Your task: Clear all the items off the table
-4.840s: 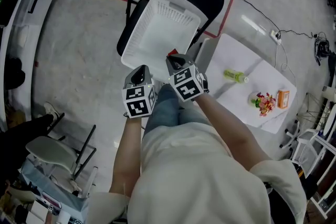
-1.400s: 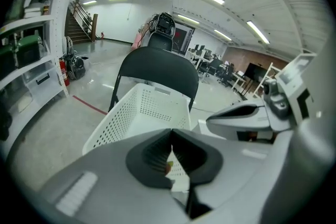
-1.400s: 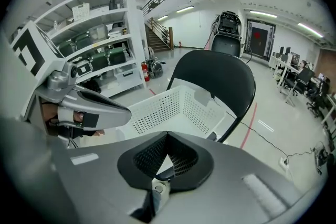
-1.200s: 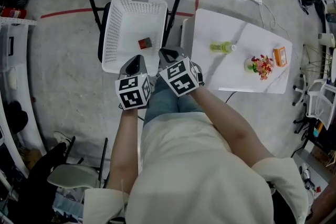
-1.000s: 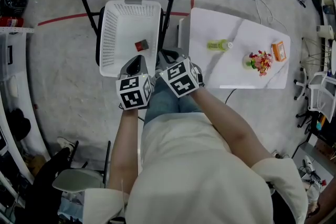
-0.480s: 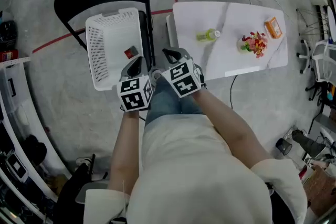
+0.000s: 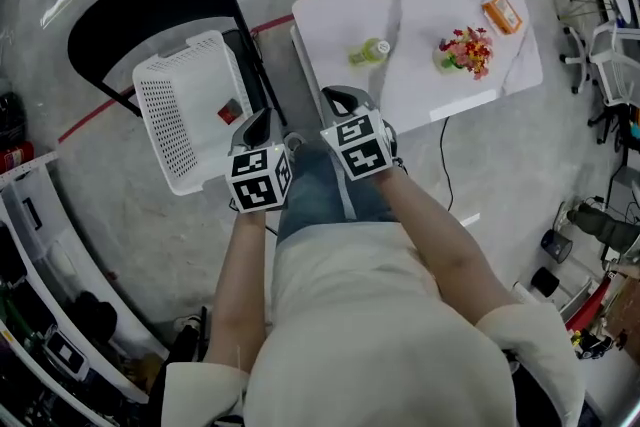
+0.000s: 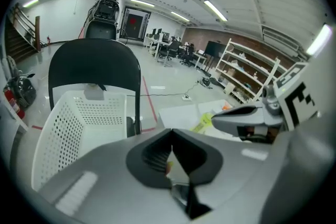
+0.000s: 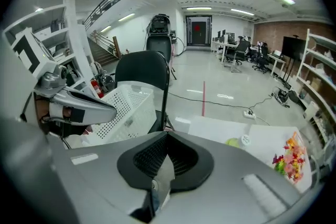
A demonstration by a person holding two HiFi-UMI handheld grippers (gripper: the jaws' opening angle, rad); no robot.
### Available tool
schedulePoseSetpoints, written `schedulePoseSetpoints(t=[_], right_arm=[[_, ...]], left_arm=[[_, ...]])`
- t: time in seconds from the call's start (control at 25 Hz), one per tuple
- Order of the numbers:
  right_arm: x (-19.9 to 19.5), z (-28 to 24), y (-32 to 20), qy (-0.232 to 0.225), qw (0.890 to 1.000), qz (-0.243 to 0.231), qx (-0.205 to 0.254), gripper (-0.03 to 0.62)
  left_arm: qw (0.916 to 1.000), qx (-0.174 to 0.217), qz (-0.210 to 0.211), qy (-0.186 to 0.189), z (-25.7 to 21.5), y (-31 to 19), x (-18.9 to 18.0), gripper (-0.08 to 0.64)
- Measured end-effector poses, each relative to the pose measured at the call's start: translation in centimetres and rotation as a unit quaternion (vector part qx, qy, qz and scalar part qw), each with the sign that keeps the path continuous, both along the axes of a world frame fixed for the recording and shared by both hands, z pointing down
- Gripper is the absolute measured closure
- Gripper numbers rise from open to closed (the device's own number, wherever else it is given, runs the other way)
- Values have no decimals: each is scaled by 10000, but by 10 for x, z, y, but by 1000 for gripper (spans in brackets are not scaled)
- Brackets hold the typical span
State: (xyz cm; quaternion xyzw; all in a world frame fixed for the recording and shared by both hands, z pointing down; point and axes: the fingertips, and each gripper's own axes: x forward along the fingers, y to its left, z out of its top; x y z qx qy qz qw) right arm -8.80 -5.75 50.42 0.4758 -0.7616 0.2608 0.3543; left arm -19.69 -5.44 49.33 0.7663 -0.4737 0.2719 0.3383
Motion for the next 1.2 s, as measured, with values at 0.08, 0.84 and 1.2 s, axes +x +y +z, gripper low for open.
schedulePoseSetpoints(t=[0.08, 0.84, 1.2], right_arm=[[16, 5, 2, 4, 9999, 134, -45, 592], [116, 70, 12, -64, 9979, 488, -420, 504], [146, 121, 7, 11, 9969, 491, -614, 432]], left_arm=[[10000, -18, 89, -17, 2, 1, 12, 552], [9996, -207, 98, -147, 46, 9, 95, 552], [9990, -380, -33, -221, 84, 6, 117, 552]])
